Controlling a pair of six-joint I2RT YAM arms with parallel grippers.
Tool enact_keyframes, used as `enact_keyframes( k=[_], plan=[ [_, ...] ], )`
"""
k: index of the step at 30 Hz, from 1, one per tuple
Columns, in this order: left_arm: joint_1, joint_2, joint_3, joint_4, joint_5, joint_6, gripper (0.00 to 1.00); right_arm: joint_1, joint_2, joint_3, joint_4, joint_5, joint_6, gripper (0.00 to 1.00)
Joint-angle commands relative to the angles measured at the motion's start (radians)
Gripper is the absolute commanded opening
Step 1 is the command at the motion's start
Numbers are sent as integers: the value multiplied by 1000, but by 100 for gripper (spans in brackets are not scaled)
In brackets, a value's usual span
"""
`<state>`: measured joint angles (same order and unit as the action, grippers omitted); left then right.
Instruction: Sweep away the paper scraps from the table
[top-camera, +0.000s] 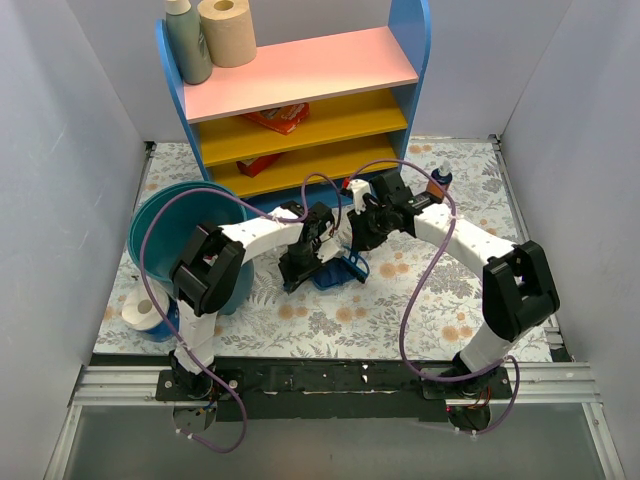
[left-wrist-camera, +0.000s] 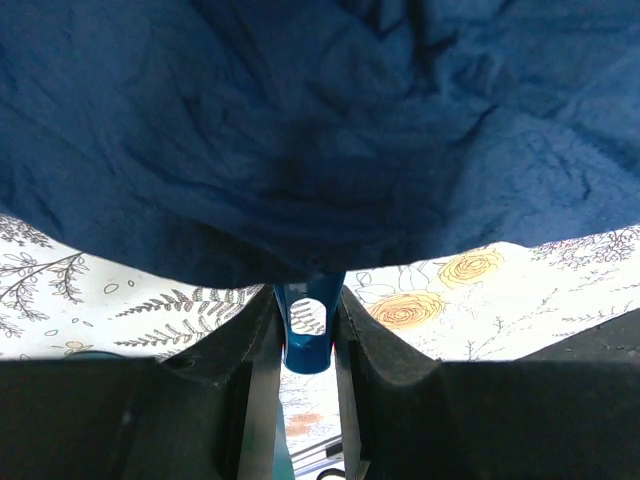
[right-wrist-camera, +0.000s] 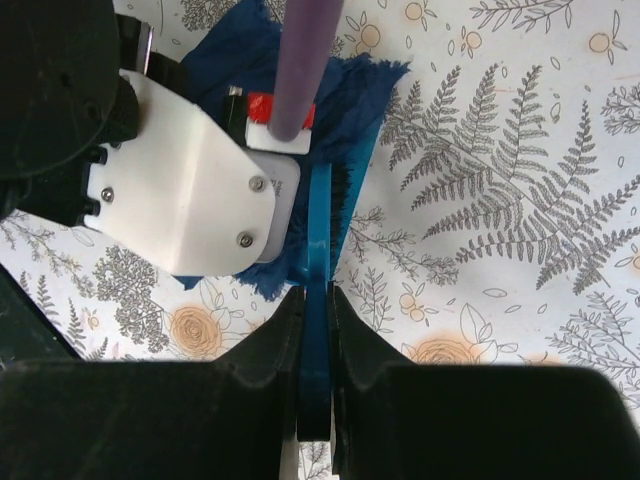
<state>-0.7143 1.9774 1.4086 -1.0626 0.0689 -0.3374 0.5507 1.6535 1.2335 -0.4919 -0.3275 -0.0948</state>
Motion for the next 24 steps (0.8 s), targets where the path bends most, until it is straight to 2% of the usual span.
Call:
enact_keyframes(
  k=[1,6,15,24],
  plan=[
    [6,5,41,32,8,0,0,-3,-61,-25,12,-31,40,1],
    [9,-40,3,79,15,15,0,-8,-101,-22,-8,4,23,1],
    [26,-133,-88,205,49,52,0,-23,-170,-15,-114,136,-108,1],
    [30,-173,-94,262,86,60,0,-49,-221,9,-180,197,-174,1]
  ],
)
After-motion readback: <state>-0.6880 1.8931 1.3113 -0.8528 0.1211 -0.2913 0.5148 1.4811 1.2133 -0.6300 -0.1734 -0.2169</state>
